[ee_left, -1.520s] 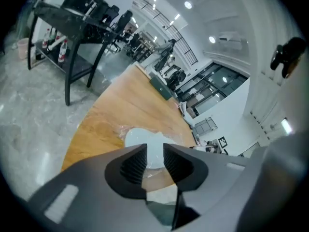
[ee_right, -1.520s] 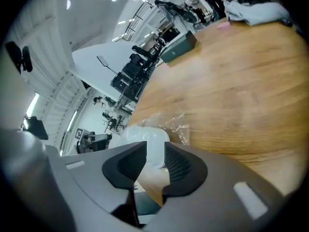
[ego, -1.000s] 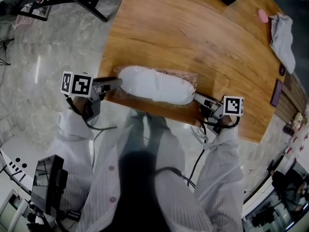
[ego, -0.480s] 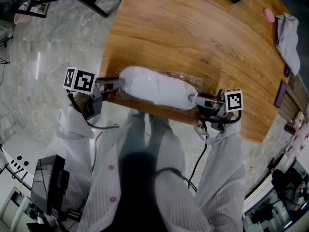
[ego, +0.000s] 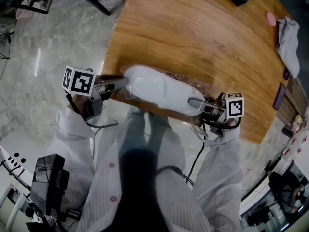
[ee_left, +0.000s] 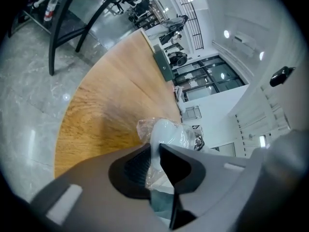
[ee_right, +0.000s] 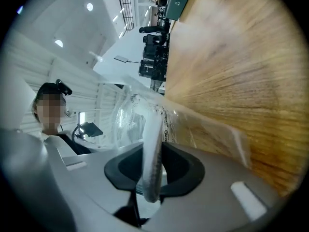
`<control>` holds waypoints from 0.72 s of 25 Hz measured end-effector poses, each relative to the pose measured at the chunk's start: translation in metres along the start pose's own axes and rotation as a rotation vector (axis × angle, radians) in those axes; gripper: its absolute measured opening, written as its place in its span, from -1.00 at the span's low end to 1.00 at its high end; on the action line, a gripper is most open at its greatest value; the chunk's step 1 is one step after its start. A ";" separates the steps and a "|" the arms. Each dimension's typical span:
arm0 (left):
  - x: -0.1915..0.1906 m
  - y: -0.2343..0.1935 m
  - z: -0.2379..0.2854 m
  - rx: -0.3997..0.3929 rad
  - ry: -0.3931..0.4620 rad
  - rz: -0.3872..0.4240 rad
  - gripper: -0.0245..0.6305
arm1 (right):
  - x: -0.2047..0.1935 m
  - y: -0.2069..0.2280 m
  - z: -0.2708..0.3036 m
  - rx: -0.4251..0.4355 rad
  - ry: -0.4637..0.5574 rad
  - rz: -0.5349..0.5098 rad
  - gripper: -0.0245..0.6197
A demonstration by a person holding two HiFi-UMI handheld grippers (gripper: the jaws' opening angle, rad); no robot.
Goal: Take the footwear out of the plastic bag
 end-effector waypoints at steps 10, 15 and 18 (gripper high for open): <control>-0.007 0.028 -0.042 0.056 0.133 0.085 -0.92 | -0.022 -0.042 -0.042 -0.075 0.121 -0.097 -0.63; -0.012 0.033 -0.071 0.242 0.246 0.113 -0.92 | -0.038 -0.063 -0.077 -0.277 0.251 -0.154 -0.64; -0.012 0.043 -0.084 0.346 0.332 0.141 -0.92 | -0.048 -0.082 -0.098 -0.437 0.353 -0.214 -0.64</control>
Point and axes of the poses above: the fingertips, and each gripper's own axes: z forward along the fingers, y to its right, x out of its top, the point moved 5 cm from there along -z, backward along the fingers, and after that the axes turned 10 degrees about -y, right-handed, at the moved point
